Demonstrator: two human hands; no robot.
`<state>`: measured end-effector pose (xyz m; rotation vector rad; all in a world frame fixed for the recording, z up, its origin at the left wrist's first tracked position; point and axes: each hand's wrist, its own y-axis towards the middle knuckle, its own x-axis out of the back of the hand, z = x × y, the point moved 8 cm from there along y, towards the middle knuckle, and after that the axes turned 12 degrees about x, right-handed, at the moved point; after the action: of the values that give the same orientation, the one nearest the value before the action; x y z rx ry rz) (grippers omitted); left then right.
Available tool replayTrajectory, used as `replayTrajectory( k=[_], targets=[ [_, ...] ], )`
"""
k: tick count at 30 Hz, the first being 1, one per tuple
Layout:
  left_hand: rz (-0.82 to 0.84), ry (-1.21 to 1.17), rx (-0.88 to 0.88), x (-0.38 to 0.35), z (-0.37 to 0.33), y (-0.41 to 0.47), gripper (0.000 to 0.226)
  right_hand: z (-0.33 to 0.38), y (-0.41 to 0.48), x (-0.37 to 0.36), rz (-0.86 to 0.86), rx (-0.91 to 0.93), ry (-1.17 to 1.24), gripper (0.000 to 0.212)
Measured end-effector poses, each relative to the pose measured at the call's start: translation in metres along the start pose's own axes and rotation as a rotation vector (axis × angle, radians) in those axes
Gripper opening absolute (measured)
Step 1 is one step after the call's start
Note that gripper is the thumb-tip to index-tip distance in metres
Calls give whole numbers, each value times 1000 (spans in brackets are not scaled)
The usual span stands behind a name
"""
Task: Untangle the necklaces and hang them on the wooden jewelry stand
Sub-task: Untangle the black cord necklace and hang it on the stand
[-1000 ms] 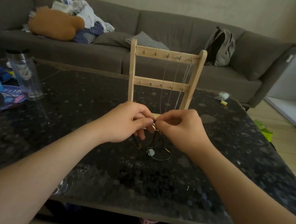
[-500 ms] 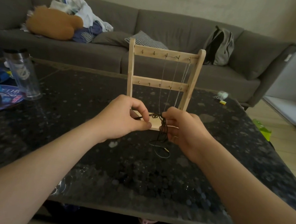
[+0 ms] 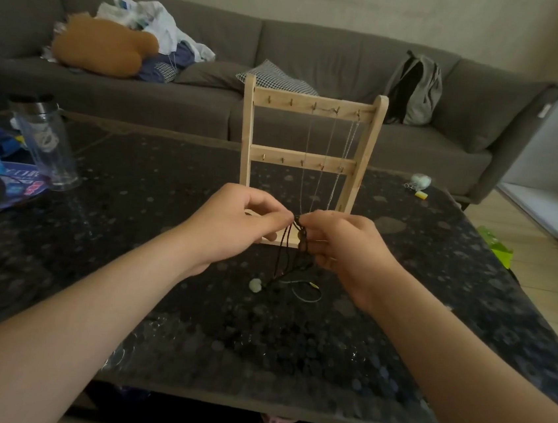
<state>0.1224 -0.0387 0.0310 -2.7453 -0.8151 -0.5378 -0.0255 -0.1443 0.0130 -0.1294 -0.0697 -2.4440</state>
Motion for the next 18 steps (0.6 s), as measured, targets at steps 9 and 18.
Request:
replayTrajectory(
  k=[9, 18],
  targets=[
    [90, -318, 127, -8, 7, -1, 19, 11, -1, 0, 14, 121, -82, 14],
    [-23, -284, 102, 4, 5, -3, 26, 12, -1, -1, 48, 154, -84, 12]
  ],
)
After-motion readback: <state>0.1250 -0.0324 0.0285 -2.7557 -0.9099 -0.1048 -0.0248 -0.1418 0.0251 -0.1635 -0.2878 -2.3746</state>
